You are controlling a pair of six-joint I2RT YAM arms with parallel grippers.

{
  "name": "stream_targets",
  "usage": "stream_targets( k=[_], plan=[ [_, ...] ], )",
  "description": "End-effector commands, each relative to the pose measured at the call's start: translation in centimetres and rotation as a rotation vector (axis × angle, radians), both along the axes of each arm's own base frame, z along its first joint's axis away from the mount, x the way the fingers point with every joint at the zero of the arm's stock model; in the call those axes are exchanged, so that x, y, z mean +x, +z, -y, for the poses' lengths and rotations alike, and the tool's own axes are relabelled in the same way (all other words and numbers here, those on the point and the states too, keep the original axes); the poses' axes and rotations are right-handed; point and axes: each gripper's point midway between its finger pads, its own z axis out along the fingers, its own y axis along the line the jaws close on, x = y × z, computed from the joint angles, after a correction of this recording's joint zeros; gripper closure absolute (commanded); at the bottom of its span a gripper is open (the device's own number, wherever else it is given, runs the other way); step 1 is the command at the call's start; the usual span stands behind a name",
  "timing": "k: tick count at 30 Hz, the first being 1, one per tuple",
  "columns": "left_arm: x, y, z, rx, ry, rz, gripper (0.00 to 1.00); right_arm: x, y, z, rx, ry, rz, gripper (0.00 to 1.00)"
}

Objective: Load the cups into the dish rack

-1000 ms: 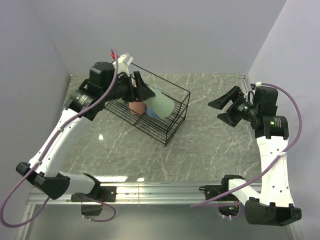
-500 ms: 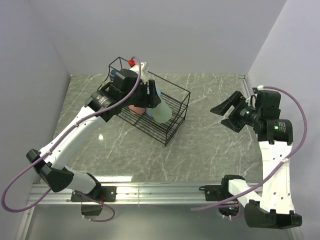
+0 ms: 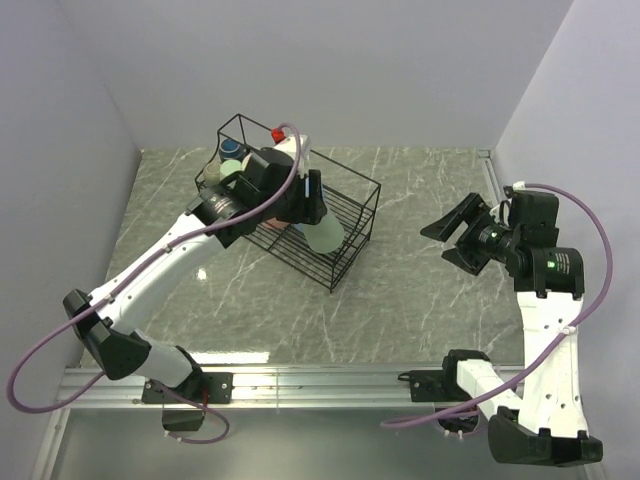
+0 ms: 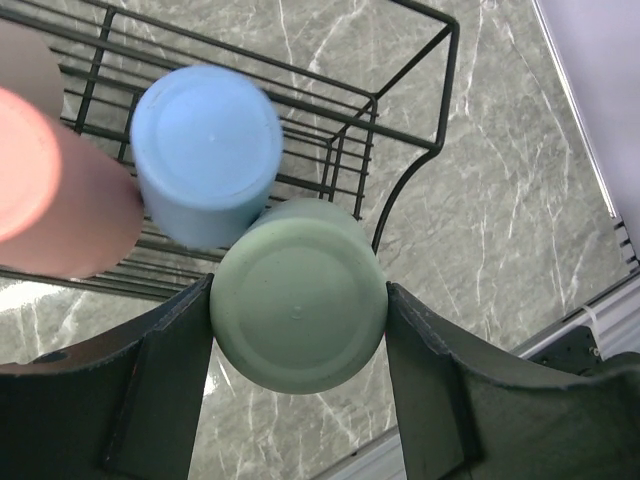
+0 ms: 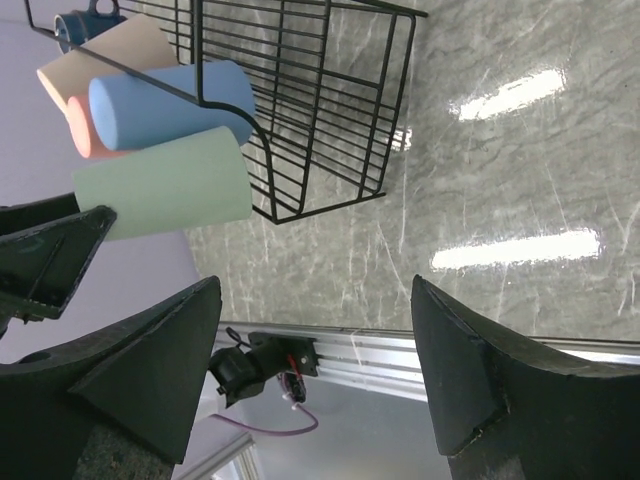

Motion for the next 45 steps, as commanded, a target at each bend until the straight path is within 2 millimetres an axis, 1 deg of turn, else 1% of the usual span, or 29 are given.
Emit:
stream_targets(
  k=[1, 2, 3, 8, 11, 12, 13, 14, 16, 20, 25, 29, 35, 38, 39, 45],
  plan=[
    [1.0, 2.7, 0.6, -0.002, 0.023, 0.089, 1.0, 0.0, 0.2, 0.1, 0.002, -0.008, 0.029, 0.17],
    [1.1, 2.5, 0.4, 0.018, 0.036, 0.09, 1.0, 0.0, 0.2, 0.1, 0.002, -0.008, 0.029, 0.17],
    [1.1, 2.6, 0.8, 0.022, 0.031, 0.092, 1.0, -0.1, 0.3, 0.1, 0.002, -0.009, 0.033, 0.18],
    [1.2, 2.4, 1.2, 0.095, 0.041, 0.11, 1.0, -0.3, 0.1, 0.0, 0.006, -0.012, 0.031, 0.18],
    [0.9, 2.2, 1.9, 0.135, 0.034, 0.12, 0.99, -0.5, 0.1, 0.0, 0.004, -0.013, 0.031, 0.18],
    [1.1, 2.3, 2.0, 0.147, 0.041, 0.128, 1.0, -0.6, 0.1, 0.1, 0.003, -0.014, 0.033, 0.18],
    [1.0, 2.0, 2.1, 0.166, 0.04, 0.128, 1.0, -0.6, 0.1, 0.1, 0.002, -0.013, 0.033, 0.18],
    [0.8, 2.3, 2.4, 0.171, 0.036, 0.139, 1.0, -0.7, 0.1, 0.1, 0.0, -0.013, 0.034, 0.18],
    [0.8, 1.8, 2.6, 0.205, 0.042, 0.139, 1.0, -0.8, 0.0, 0.1, -0.001, -0.015, 0.028, 0.18],
    [0.0, 1.5, 3.6, 0.215, 0.021, 0.139, 1.0, -0.9, -0.1, 0.1, -0.003, -0.011, 0.031, 0.18],
    [-0.4, 1.0, 3.7, 0.235, 0.028, 0.139, 1.0, -0.9, 0.0, 0.0, 0.0, -0.003, 0.034, 0.19],
    [-0.4, 0.5, 2.7, 0.273, 0.063, 0.14, 1.0, -0.8, -0.1, -0.1, 0.0, 0.005, 0.033, 0.19],
    [-0.7, 0.1, 2.0, 0.282, 0.089, 0.138, 1.0, -0.6, 0.0, -0.3, 0.012, 0.016, 0.032, 0.19],
    [-0.7, -0.2, 2.2, 0.265, 0.088, 0.131, 1.0, -0.5, 0.0, -0.4, 0.014, 0.022, 0.032, 0.19],
    [-0.8, 0.1, 2.3, 0.252, 0.086, 0.134, 1.0, -0.4, -0.1, -0.4, 0.016, 0.024, 0.028, 0.2],
    [-0.3, 0.3, 3.4, 0.241, 0.076, 0.137, 1.0, -0.4, 0.0, -0.4, 0.012, 0.032, 0.027, 0.2]
  ],
)
